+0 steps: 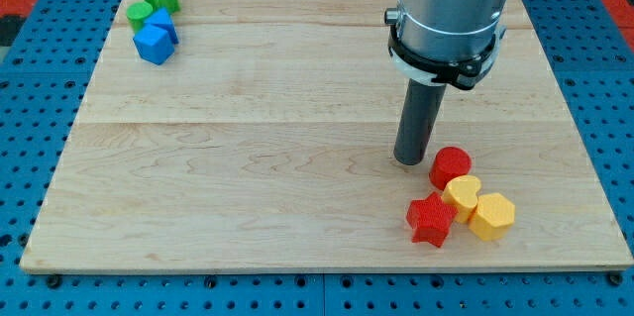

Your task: Move your arm away from the red circle

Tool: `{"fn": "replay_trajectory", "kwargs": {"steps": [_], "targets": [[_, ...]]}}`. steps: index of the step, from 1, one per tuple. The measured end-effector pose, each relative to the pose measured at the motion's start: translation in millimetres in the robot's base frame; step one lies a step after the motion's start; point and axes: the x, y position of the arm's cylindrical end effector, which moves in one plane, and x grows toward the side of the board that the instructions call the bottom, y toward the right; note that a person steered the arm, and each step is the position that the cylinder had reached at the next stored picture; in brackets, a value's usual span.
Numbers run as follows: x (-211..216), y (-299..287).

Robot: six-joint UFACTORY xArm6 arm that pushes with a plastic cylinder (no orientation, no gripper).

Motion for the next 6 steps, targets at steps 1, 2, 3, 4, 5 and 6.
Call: {"fn": "replay_trajectory", "kwargs": {"steps": [1,2,3,4,5,6], "targets": [[0,0],[-6,-2],[-39,32],[-99,-17],[-64,-125],[-67,-288]]}}
